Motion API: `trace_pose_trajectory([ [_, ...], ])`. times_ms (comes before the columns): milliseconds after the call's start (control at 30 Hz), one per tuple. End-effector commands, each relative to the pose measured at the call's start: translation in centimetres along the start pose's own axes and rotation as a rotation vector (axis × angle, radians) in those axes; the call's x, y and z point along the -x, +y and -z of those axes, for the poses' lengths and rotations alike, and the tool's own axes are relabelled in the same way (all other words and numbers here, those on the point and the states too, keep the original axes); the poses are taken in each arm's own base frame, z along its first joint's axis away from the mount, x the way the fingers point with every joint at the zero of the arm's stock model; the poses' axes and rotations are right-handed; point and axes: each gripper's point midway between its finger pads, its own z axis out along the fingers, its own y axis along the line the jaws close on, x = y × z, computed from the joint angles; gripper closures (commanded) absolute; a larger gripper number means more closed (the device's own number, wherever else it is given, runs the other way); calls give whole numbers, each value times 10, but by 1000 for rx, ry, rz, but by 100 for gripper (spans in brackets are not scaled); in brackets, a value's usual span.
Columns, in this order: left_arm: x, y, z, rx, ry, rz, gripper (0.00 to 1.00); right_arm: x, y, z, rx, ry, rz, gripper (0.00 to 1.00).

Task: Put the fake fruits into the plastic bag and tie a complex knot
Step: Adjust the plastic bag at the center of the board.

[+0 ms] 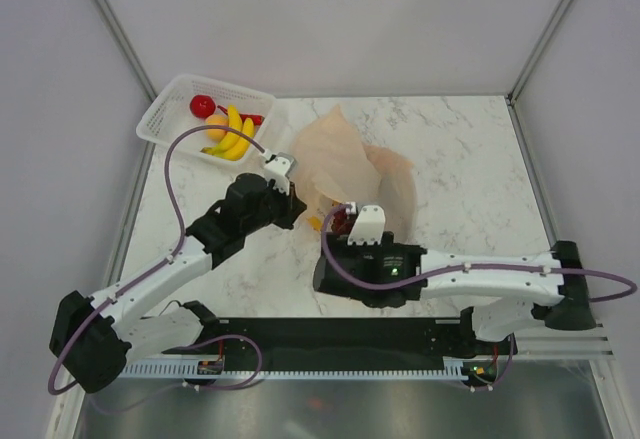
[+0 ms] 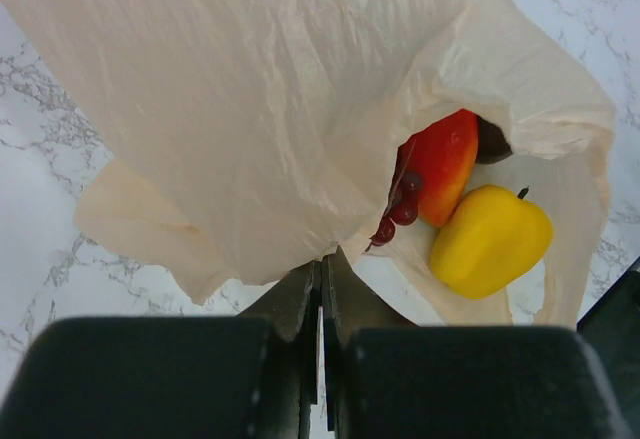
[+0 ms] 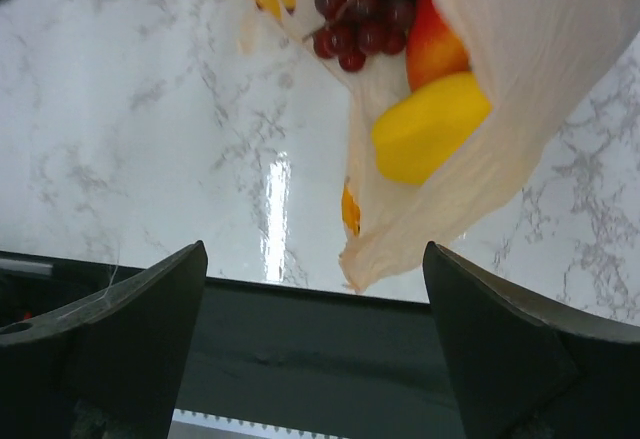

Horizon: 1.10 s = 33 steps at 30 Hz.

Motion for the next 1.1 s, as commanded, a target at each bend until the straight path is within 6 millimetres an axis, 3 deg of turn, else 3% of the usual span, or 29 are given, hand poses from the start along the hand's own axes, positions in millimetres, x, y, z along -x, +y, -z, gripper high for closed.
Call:
trace_pose_trajectory([
  [0, 13, 1, -2, -4, -94, 12, 98, -28, -13, -3, -138, -25, -102, 2],
  [100, 0, 2, -4, -5, -68, 11, 98, -51, -18, -21, -183, -38, -131, 2],
  [400, -9, 4, -3, -5, -56, 6, 98, -78, -49, -71, -298, -68, -229, 2],
  [467, -10, 4, -3, -6, -54, 6, 98, -76, -57, -83, -320, -89, -249, 7],
  [500, -9, 4, -2, -3, -56, 6, 98, -74, -58, -87, -321, -95, -252, 18],
  [533, -9, 4, -2, -7, -57, 4, 98, -68, -60, -89, -322, -106, -255, 72],
  [567, -9, 4, -2, -5, -57, 3, 98, -63, -58, -89, -313, -107, -264, 100],
  [600, -7, 3, -1, -8, -61, 4, 98, -57, -54, -86, -294, -116, -260, 100],
  [700, 0, 1, 2, -15, -78, 7, 98, -12, -40, -61, -208, -195, -258, 100],
  [733, 2, -1, 3, -17, -78, 12, 98, 18, -35, -42, -152, -250, -250, 100],
  [800, 14, -5, 8, -26, -91, 26, 98, 49, -31, -19, -97, -301, -248, 100],
  [833, 11, -5, 11, -16, -58, 35, 98, 78, -30, 4, -49, -346, -251, 100],
  [900, 27, -11, 20, -28, -80, 40, 98, 104, -30, 26, -9, -374, -246, 100],
  [933, 29, -12, 25, -28, -74, 44, 98, 128, -31, 46, 31, -401, -288, 100],
  [967, 35, -15, 30, -38, -80, 46, 98, 143, -34, 56, 34, -439, -221, 100],
  [1000, 54, -20, 40, -49, -120, 42, 98, 164, -38, 73, 54, -478, -250, 100],
  [1067, 63, -20, 53, -42, -113, 38, 98, 190, -50, 90, 37, -547, -258, 100],
])
